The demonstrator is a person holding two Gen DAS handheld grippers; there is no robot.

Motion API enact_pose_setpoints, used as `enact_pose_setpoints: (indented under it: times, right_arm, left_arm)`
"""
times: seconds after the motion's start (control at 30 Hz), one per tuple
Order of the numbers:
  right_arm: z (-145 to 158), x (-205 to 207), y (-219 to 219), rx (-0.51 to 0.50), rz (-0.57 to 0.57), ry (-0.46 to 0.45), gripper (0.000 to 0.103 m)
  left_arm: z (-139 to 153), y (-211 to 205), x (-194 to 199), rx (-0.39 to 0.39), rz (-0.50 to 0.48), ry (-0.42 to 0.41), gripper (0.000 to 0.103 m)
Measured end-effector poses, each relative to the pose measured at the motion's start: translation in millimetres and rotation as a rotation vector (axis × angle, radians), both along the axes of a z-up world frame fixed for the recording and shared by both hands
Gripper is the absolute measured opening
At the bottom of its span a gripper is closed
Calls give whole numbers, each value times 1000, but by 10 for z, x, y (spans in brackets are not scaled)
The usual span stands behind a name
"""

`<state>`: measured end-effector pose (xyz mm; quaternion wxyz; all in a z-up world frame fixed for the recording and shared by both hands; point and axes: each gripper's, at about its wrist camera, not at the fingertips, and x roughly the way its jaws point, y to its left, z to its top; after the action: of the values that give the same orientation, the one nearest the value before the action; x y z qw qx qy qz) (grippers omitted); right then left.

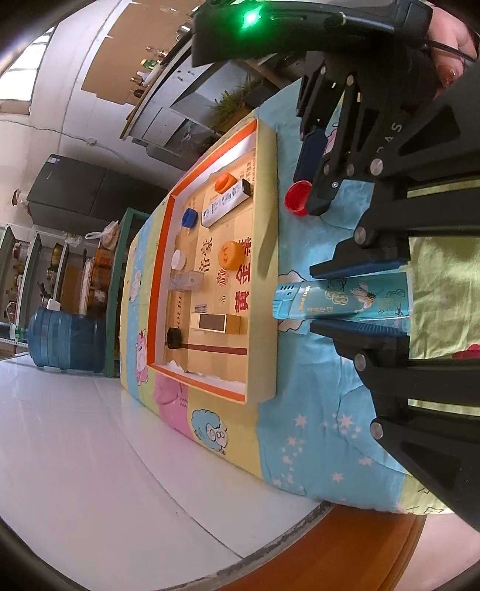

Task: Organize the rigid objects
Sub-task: 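Grasp the teal box with left gripper while right gripper grasps the red cap, then carry the teal box with left gripper while right gripper carries the red cap into the lid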

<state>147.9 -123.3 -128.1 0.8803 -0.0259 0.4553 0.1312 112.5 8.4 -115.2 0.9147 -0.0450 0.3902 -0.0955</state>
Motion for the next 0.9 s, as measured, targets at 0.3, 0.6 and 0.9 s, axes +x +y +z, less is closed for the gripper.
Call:
enact_pose_setpoints:
  times: [0.3,0.6,0.9]
  right_arm:
    - [159,-76,-92,42,-19,-22,30]
    - [304,-79,-132,58,-17,-45,30]
    - [458,32,-207,76,-10,-79,30]
  left_arm:
    - [49,-41,-13,8,-5,-11,23]
    - [164,-96,4,23,0,-32,23]
    - [276,-113,146,30,11,-53,23]
